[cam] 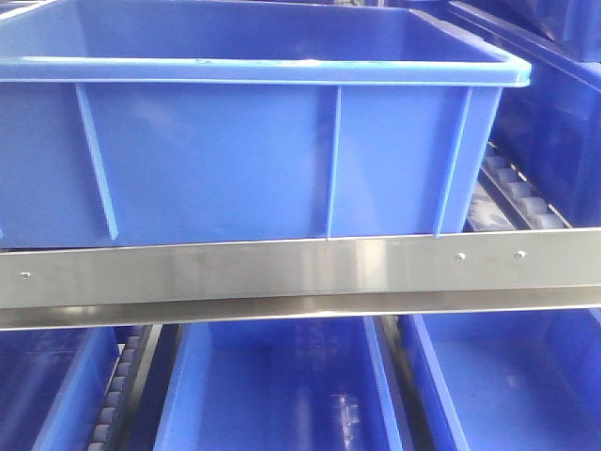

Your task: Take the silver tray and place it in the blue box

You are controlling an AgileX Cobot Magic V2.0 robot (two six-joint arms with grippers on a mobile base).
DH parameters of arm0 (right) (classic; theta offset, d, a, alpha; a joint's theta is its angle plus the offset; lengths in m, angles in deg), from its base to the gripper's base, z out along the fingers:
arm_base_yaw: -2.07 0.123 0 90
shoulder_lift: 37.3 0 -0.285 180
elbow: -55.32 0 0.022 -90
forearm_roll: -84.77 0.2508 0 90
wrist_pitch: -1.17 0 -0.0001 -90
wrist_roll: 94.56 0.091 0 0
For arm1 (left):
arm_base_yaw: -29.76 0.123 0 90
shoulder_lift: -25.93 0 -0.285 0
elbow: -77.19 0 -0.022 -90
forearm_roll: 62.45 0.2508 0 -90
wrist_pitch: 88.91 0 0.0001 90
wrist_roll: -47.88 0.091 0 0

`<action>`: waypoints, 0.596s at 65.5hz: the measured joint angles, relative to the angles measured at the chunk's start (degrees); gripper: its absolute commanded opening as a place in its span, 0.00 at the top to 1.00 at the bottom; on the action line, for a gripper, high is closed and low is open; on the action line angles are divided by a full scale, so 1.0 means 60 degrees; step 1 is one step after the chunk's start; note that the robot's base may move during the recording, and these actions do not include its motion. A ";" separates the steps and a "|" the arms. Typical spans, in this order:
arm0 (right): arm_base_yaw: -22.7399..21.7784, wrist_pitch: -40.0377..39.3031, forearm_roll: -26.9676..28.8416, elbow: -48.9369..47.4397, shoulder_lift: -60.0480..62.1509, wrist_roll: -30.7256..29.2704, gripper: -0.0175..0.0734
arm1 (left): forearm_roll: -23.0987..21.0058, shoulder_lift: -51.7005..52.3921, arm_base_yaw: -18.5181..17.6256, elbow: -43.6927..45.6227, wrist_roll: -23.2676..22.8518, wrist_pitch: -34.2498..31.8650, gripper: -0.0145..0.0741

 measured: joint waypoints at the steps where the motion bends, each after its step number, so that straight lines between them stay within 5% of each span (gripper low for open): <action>1: -0.0173 0.0026 0.0000 0.0129 0.0232 0.0000 0.74 | 0.0000 0.0000 0.0000 0.0000 0.0000 0.0000 0.84; 9: -0.1223 0.0246 0.0687 0.0735 0.1203 -0.0195 0.74 | 0.0000 0.0000 0.0000 0.0000 0.0000 0.0000 0.84; 22: -0.1837 0.0373 0.2030 0.1574 0.2201 -0.2767 0.74 | 0.0000 0.0000 0.0000 0.0000 0.0000 0.0000 0.84; 39: -0.2225 0.0504 0.2164 0.2119 0.3738 -0.3166 0.74 | 0.0000 0.0000 0.0000 -0.0016 0.0000 -0.0004 0.84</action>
